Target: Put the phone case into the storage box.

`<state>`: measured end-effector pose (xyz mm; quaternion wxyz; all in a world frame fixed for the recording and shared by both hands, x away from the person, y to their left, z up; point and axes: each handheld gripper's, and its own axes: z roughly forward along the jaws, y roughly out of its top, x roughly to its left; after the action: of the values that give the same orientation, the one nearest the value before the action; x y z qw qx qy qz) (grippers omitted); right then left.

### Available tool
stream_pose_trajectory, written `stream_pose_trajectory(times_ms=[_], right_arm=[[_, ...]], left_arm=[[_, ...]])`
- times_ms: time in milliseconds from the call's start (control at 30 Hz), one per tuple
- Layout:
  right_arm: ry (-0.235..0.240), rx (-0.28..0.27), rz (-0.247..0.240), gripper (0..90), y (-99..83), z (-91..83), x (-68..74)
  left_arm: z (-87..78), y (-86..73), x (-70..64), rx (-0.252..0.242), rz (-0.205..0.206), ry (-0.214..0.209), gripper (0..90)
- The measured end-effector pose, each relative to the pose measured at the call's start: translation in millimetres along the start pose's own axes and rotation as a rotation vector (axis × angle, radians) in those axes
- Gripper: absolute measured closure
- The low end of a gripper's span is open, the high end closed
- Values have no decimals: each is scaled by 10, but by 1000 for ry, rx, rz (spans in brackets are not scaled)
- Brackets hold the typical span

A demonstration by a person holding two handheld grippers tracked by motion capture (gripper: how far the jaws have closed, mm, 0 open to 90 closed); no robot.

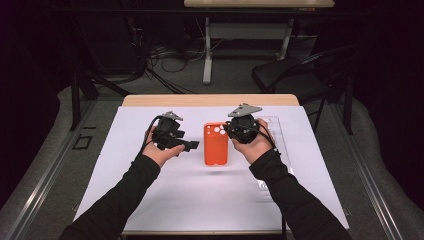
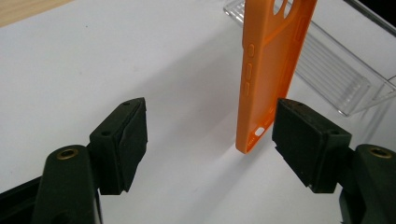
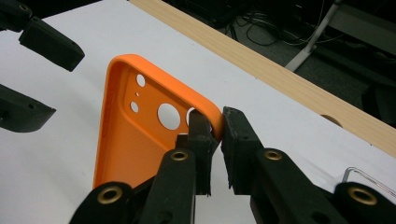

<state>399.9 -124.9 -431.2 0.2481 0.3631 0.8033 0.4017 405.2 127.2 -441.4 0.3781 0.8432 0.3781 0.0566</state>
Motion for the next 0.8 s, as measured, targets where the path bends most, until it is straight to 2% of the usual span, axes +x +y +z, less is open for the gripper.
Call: stream_pose_trajectory(times_ms=[67,133,200,500,800], right_arm=[[-1,-3,1,829,4,-6,-7],[2,-6,8,829,7,-12,-20],[11,-7,17,829,9,-15,-35],[20,-18,10,829,21,-50,-56],[22,-17,8,828,24,-53,-59]], left_arm=[[-7,1,1,-2,3,-9,251],[-10,-4,-5,-5,5,0,236],[-10,-19,-8,-10,-6,-6,221],[-14,-85,10,-27,-16,-35,167],[-94,-139,31,-86,18,-35,158]])
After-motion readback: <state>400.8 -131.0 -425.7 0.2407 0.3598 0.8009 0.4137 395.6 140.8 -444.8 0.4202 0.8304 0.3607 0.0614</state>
